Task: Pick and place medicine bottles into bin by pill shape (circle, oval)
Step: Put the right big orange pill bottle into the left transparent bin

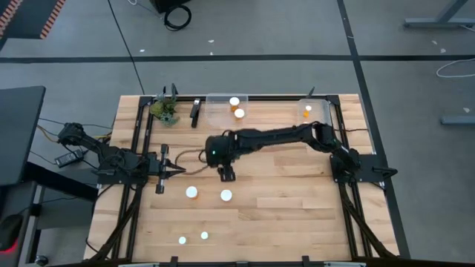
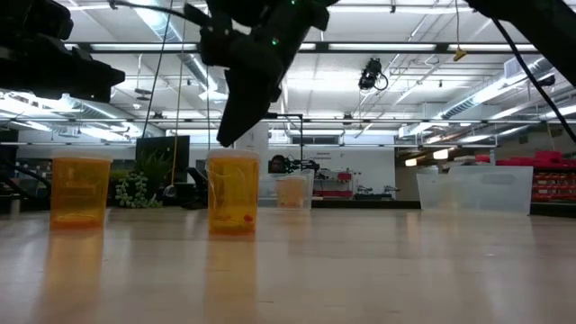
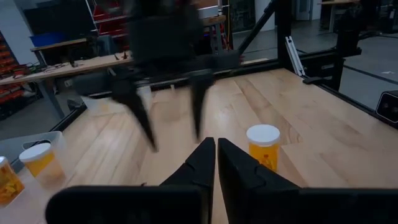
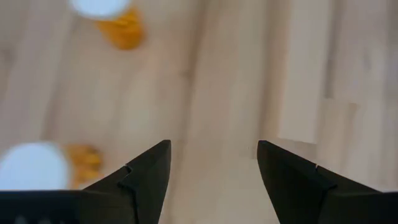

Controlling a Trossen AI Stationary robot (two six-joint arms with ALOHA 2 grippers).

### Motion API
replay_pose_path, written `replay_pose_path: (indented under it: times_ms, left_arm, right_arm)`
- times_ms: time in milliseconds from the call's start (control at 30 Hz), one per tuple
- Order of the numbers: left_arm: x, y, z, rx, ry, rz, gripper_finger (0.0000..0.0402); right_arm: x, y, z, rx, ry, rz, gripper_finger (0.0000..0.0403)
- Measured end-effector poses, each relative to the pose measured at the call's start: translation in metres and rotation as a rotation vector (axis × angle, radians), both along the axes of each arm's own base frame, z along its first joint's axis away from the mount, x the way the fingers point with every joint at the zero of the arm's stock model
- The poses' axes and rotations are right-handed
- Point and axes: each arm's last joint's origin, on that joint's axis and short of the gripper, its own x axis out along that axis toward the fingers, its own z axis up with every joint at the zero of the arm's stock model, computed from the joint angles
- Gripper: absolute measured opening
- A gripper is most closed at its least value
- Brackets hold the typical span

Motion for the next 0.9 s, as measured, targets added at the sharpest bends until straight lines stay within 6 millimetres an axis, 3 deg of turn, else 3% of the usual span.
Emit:
replay_pose_path:
  times_ms: [300,467,733,900]
  left_arm:
    - [0.000,0.000,0.000,0.000,0.000,0.000,0.0036]
    - [0.000,0.000,0.000,0.000,0.000,0.000,0.0030]
    - [0.000,0.000,0.000,0.000,0.000,0.001,0.0029]
    - [0.000,0.000,0.000,0.000,0.000,0.000,0.0036]
  right_arm:
    - [-0.005,0.060,-0.001,0.024,0.011,0.081,0.0246]
    - [-0.008,0.084,0.000,0.027,-0.003,0.125,0.0246]
    - [-0.008,0.099,0.000,0.021,-0.035,0.152,0.0246]
    - [-0.007,0.100,-0.020,0.022,-0.027,0.147,0.0246]
